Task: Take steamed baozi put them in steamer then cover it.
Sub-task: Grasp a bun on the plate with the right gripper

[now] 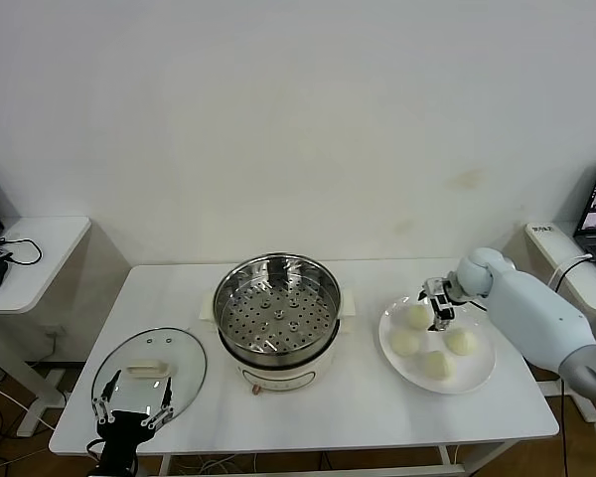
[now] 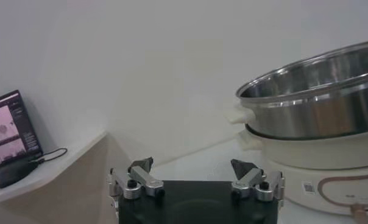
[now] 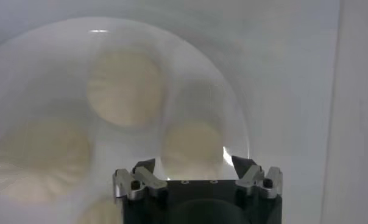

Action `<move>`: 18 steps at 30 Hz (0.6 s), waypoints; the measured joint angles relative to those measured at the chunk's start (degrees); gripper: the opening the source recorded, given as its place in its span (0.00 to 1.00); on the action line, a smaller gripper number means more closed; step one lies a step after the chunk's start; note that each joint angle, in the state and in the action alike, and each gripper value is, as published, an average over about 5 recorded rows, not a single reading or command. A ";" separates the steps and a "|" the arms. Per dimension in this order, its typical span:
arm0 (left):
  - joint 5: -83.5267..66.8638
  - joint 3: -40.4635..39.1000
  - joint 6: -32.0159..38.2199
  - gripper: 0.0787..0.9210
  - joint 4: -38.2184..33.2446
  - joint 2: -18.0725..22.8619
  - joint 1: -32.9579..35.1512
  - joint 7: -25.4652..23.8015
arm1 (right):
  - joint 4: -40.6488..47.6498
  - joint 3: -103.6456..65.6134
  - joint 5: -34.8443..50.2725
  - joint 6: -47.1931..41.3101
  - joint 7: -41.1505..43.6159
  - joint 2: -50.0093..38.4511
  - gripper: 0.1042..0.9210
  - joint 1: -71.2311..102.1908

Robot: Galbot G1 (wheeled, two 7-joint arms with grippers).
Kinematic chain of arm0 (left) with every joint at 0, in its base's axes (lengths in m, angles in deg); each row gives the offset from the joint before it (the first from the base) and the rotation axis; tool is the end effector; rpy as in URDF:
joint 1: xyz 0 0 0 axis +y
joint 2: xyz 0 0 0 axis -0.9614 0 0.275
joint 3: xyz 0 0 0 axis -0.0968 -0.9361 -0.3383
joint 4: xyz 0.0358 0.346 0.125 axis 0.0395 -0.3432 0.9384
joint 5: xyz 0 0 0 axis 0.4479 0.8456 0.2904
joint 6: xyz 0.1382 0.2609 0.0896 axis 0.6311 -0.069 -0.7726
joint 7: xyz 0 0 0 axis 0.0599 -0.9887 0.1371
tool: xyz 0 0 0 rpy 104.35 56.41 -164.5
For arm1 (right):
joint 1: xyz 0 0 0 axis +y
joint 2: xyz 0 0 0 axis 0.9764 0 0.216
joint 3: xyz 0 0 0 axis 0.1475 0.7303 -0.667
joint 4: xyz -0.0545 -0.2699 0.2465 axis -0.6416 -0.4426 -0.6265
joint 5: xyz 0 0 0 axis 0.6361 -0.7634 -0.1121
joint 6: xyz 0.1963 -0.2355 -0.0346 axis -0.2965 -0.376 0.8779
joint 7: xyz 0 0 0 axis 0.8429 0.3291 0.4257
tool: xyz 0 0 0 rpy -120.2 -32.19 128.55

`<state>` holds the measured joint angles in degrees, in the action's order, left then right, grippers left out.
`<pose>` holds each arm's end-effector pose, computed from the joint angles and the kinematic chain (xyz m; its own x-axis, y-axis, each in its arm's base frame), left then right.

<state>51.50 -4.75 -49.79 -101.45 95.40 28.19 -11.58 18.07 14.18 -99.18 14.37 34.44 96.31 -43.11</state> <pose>0.0545 0.0882 -0.3138 -0.9874 -0.0811 0.1359 -0.0257 0.9295 0.3680 0.5392 -0.1748 -0.2447 -0.3143 -0.0982 0.9442 -0.9369 -0.1285 -0.3252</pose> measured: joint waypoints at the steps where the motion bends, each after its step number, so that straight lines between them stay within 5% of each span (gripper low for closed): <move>1: 0.00 -0.02 0.01 0.88 0.02 0.00 0.00 0.00 | 0.28 0.00 -0.16 0.02 -0.01 0.25 0.80 0.00; 8: -0.01 0.07 0.10 0.88 -0.03 -0.02 0.20 0.04 | 1.12 0.19 -0.73 0.09 0.08 1.02 0.69 0.07; 18: -0.02 -0.02 0.19 0.88 -0.13 -0.09 0.22 0.08 | -0.12 1.58 0.42 -0.18 1.19 -0.07 0.66 -1.55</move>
<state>51.48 -4.77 -49.60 -101.58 95.31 28.41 -11.50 17.96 15.76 -98.76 14.18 35.62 96.24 -44.66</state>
